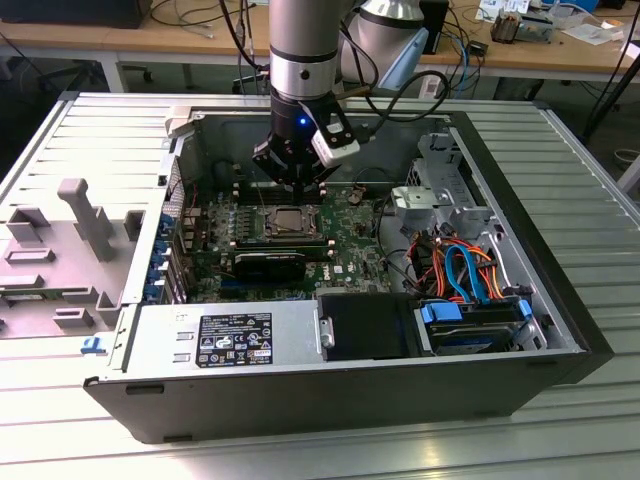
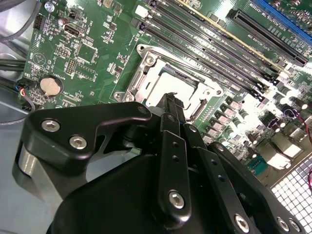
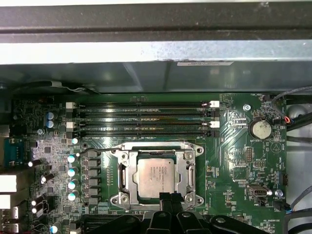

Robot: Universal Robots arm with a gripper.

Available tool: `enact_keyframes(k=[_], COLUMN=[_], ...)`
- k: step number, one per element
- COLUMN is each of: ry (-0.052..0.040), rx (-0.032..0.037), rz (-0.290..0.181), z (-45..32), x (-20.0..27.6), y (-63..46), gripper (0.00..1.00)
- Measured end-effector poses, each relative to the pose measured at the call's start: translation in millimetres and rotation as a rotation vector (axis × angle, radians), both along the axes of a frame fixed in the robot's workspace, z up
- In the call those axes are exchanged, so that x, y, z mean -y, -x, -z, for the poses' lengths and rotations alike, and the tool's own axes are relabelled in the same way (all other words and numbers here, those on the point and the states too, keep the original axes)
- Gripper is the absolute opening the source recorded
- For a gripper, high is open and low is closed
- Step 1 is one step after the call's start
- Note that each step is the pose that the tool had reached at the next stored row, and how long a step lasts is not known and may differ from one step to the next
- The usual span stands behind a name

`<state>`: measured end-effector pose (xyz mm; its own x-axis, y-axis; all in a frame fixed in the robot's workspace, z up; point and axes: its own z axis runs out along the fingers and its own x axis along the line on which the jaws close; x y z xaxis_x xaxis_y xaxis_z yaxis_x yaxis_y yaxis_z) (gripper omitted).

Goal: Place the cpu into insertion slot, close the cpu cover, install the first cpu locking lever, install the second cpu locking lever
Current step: 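Install the first cpu locking lever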

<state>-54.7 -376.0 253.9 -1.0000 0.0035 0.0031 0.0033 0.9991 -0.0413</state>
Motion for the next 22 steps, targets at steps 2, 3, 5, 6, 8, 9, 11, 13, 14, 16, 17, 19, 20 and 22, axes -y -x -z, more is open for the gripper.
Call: enact_keyframes(k=[2,3,5,6,8,9,11,13,14,16,17,19,20,22], ry=[0.0,0.0,0.0,0.0,0.0,0.0,0.0,0.0,0.0,0.0,0.0,0.0,0.0,0.0], rx=[0.0,0.0,0.0,0.0,0.0,0.0,0.0,0.0,0.0,0.0,0.0,0.0,0.0,0.0], rz=[-0.001,-0.003,-0.004,-0.005,-0.006,-0.007,-0.008,-0.01,-0.011,-0.012,-0.013,-0.014,-0.015,-0.017], z=[0.0,0.0,0.0,0.0,0.0,0.0,0.0,0.0,0.0,0.0,0.0,0.0,0.0,0.0], x=[0.0,0.0,0.0,0.0,0.0,0.0,0.0,0.0,0.0,0.0,0.0,0.0,0.0,0.0], y=[0.0,0.0,0.0,0.0,0.0,0.0,0.0,0.0,0.0,0.0,0.0,0.0,0.0,0.0], gripper=[0.11,0.11,0.11,0.11,0.11,0.11,0.11,0.11,0.11,0.11,0.11,0.11,0.11,0.11])
